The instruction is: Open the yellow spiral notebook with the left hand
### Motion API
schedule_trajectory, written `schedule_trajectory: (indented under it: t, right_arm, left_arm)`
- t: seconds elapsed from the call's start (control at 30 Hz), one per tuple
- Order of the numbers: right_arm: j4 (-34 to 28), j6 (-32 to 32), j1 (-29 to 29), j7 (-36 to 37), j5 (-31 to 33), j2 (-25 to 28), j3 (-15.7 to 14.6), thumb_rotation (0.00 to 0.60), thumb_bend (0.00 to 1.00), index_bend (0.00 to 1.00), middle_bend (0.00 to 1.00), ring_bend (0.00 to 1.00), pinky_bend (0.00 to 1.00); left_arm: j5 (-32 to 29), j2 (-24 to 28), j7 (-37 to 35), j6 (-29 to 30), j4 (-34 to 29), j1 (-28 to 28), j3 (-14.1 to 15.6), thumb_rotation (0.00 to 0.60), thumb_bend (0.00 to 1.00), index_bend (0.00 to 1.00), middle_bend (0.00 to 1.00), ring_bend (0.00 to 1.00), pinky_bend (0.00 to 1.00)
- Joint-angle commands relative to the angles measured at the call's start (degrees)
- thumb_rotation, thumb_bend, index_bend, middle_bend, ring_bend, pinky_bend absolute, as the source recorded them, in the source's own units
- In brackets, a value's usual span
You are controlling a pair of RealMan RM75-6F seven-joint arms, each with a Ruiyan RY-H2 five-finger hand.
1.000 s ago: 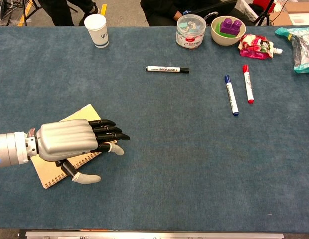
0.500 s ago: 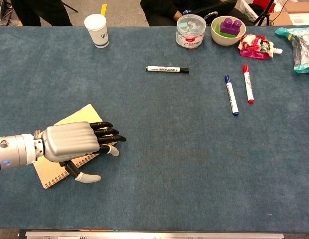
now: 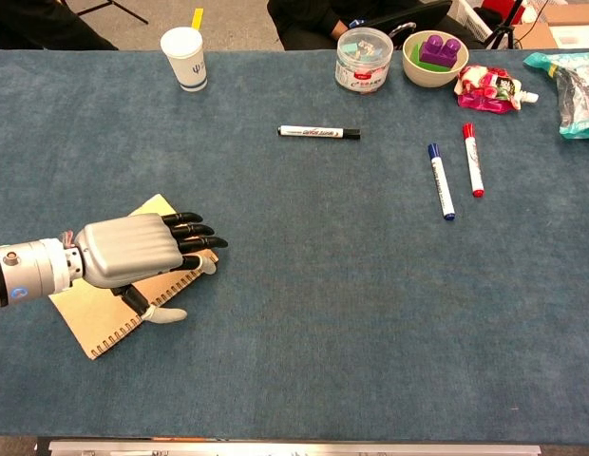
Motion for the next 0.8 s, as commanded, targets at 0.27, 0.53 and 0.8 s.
schedule_trajectory:
  t: [0.27, 0.53, 0.8]
  right_arm:
    - [0.16, 0.44, -0.33, 0.53, -0.22, 0.11, -0.07, 0.6, 0.39, 0.36, 0.32, 0.22, 0.29]
    - [0.23, 0.64, -0.4, 0.83, -0.44, 0.16, 0.0, 0.6, 0.39, 0.36, 0.32, 0.22, 0.29]
    - [0.23, 0.43, -0.16, 1.02, -0.96, 0.07, -0.01, 0.6, 0.39, 0.36, 0.32, 0.22, 0.29]
  left_arm:
    - [-7.31, -0.11, 3.74, 0.12, 3.4, 0.59, -3.06, 0.0, 0.23, 0.19, 0.0, 0.0, 0.0]
    - [-14.25, -0.27, 5.25, 0.95, 6.47, 1.29, -5.83, 0.0, 0.23, 0.19, 0.0, 0.0, 0.0]
    - [-13.92, 4.55, -1.86, 5.12, 3.38, 3.39, -5.16, 0.258, 0.23, 0.1, 0.0, 0.0, 0.0]
